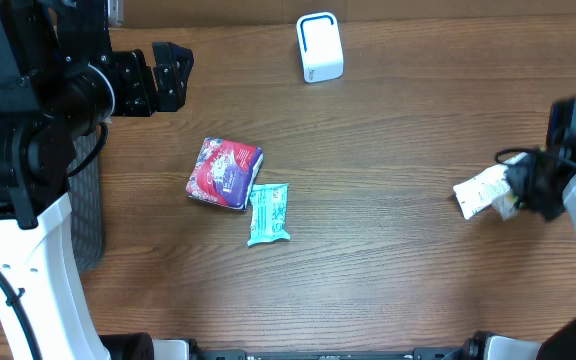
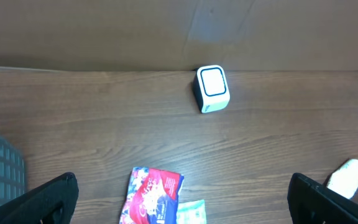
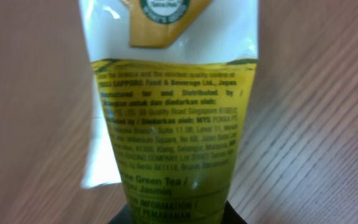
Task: Scan the item barcode
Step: 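Carry the tea carton right and place it on the table, then move the right gripper to the mint-green wipes pack and grasp it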
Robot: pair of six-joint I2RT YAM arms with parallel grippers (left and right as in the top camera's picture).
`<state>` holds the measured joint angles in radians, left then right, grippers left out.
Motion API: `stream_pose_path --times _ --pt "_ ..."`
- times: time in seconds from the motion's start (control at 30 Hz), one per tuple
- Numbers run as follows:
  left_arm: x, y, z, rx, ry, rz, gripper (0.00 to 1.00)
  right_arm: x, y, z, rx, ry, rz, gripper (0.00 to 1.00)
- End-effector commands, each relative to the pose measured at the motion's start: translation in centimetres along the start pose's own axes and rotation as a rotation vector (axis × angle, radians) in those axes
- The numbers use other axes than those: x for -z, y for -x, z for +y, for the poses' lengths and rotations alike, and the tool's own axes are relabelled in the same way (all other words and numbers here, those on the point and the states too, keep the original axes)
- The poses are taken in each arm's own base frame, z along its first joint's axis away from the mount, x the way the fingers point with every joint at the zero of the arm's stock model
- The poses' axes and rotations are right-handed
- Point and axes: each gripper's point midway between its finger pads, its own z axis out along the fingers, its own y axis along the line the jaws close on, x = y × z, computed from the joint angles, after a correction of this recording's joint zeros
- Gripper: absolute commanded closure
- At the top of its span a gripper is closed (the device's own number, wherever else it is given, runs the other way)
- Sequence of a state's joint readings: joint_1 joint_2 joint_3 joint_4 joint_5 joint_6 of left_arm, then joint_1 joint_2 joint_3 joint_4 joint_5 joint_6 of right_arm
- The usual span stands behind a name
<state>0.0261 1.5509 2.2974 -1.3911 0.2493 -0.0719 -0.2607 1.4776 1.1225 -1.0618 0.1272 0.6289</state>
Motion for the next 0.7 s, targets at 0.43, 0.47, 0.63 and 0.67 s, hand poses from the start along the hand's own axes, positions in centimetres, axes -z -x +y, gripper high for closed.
stream_pose_path --times 0.43,0.47,0.63,0.67 --pt "0.0 0.3 0.0 -0.018 0.001 -0.008 0.00 -4.1 -2.1 -0.2 0.022 0.075 0.054 0.50" --pt "0.0 0.3 0.0 -0.018 0.001 -0.008 0.01 -3.7 -2.0 0.2 0.038 0.093 0.059 0.46" --pt "0.0 0.3 0.0 -0.018 0.001 -0.008 0.01 0.0 0.0 1.5 0.046 0.120 0.040 0.40" --pt "0.0 0.3 0.0 -0.018 0.001 -0.008 0.00 1.0 0.4 1.9 0.050 0.128 0.035 0.40"
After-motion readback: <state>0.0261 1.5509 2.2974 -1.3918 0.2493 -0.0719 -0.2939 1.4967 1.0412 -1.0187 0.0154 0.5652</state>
